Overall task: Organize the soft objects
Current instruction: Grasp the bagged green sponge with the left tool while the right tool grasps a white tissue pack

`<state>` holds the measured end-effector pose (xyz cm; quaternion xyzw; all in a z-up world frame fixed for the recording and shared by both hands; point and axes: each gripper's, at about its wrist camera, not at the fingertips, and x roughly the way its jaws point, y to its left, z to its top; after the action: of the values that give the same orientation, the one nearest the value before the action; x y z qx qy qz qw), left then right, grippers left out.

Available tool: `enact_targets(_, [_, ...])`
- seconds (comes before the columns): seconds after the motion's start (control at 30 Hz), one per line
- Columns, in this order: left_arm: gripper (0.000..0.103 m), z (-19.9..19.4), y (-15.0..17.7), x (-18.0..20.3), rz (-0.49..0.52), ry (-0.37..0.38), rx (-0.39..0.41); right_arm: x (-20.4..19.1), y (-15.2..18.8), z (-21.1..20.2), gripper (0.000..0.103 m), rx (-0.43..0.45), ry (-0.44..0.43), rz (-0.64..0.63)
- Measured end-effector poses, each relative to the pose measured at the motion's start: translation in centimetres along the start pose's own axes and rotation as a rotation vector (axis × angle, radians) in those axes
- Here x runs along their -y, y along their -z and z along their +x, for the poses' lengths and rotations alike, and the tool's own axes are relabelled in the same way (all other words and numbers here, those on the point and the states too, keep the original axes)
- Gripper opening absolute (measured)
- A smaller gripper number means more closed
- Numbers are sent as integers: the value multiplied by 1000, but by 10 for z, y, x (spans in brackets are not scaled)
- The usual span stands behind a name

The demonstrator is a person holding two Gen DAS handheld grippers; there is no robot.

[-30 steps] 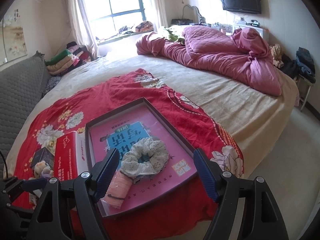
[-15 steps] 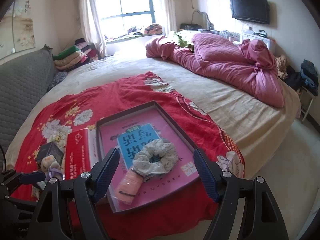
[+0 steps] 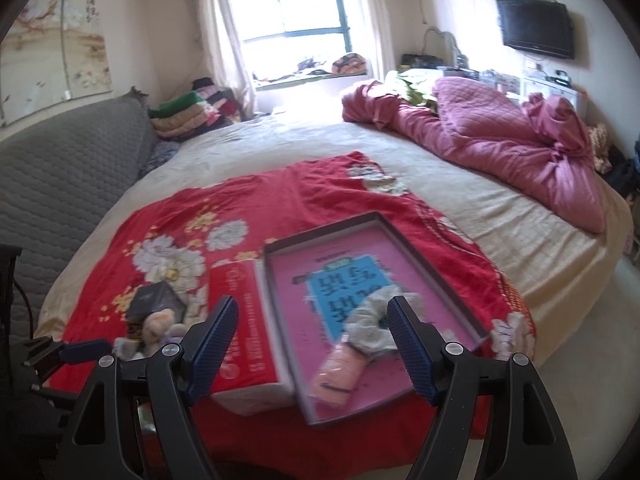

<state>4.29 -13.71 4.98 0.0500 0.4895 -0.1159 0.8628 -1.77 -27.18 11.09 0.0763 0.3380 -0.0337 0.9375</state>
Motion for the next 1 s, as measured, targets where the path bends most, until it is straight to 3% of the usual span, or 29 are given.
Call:
enact_targets(0.33, [82,-13,13,-94,-162,-75,9,-54,2,-4,77,-3,-92,-83])
enact_targets(0.53, [82,-4,35,-134,-238,-62,-40,-81,9,1,77,-30,-132,-146])
enact_targets(1.0, [82,43,98,-111,-187,117,-204,-113,40,32,78,-161,-213,-223])
